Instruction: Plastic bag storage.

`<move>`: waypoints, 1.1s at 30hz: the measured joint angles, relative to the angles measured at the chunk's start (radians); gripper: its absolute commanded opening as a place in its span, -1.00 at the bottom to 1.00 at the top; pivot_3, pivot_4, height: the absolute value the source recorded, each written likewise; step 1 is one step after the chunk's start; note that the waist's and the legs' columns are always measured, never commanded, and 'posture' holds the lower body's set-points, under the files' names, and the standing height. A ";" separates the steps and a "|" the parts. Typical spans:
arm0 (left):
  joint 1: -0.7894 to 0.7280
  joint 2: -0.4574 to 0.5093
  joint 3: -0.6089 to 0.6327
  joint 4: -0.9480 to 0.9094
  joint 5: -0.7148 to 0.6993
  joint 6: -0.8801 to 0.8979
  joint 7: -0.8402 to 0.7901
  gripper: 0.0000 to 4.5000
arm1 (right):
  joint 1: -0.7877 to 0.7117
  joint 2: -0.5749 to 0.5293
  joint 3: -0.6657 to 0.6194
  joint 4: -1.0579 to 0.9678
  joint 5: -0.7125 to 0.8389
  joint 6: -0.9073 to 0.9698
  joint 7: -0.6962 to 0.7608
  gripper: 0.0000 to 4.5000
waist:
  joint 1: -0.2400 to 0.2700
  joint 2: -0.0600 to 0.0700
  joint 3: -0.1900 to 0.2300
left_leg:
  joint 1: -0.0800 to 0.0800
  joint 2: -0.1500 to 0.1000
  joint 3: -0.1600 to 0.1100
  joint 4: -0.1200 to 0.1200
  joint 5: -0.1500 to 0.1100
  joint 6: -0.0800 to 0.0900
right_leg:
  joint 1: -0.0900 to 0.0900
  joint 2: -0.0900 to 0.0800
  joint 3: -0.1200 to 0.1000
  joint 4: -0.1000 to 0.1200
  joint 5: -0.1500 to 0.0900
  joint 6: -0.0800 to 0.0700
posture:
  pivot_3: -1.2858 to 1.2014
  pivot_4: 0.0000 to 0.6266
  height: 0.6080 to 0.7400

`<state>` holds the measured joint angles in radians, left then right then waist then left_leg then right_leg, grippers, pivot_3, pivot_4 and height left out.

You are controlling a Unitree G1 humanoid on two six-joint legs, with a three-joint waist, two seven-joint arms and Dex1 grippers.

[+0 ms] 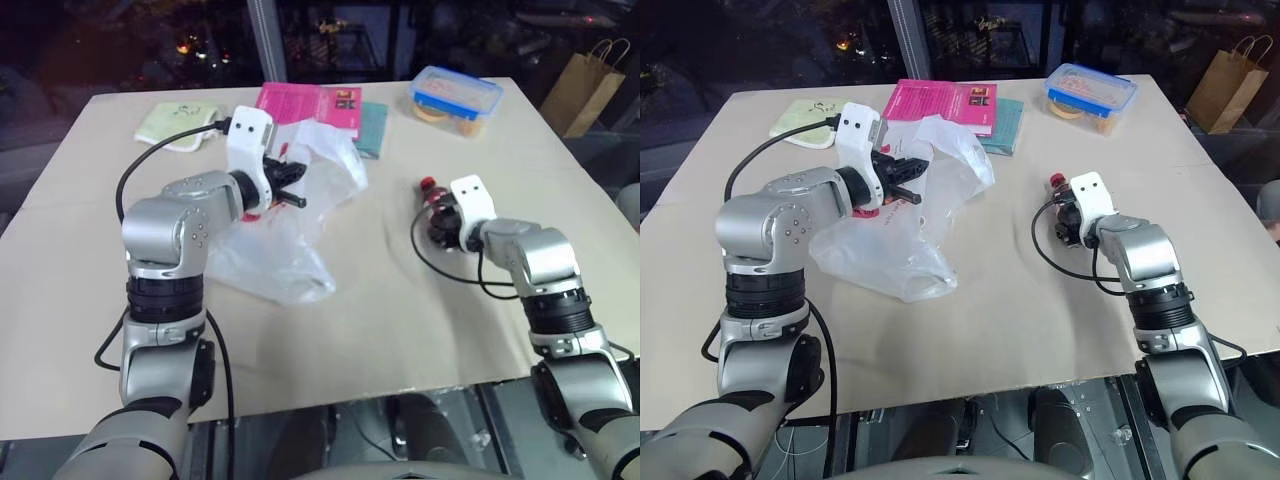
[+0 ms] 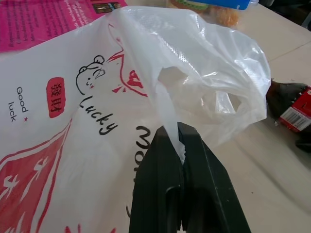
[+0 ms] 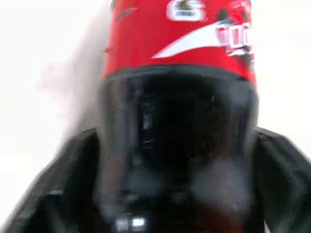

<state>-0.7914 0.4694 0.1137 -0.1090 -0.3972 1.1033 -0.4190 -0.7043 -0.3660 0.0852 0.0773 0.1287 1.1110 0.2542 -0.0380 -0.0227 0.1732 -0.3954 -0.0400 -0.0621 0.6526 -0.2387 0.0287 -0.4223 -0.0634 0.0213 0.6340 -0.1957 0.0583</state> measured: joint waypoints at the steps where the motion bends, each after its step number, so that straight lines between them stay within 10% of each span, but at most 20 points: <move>1: 0.002 0.003 0.000 0.000 0.000 0.000 0.000 -1.00 | 0.000 0.000 0.000 0.001 -0.002 -0.004 0.002 0.39 | 0.000 0.000 0.000 | 0.000 0.000 0.000 0.000 0.000 0.000 | 0.000 0.000 0.000 0.000 0.000 0.000 | 0.03 -0.52 1.00; 19: -0.033 0.070 0.004 -0.010 -0.044 0.010 -0.078 -1.00 | 0.062 -0.118 0.067 -0.607 0.308 0.157 0.288 0.39 | -0.002 0.001 0.001 | -0.021 -0.001 0.003 0.001 0.002 -0.002 | -0.025 -0.001 0.004 0.008 0.000 0.000 | 0.03 -0.52 1.00; 33: 0.012 0.184 0.043 -0.182 -0.214 0.088 -0.193 -1.00 | -0.322 0.258 0.330 0.252 0.064 -0.301 0.262 0.39 | -0.005 0.000 0.002 | -0.021 -0.001 0.003 0.001 0.004 -0.006 | -0.026 0.000 0.004 0.007 0.001 -0.002 | 0.03 -0.52 1.00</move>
<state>-0.7792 0.6533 0.1567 -0.2907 -0.6112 1.1908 -0.6119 -1.0265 -0.1085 0.4153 0.3288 0.1927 0.8101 0.5163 -0.0430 -0.0225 0.1750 -0.4163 -0.0407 -0.0592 0.6532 -0.2351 0.0228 -0.4483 -0.0634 0.0256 0.6414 -0.1947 0.0563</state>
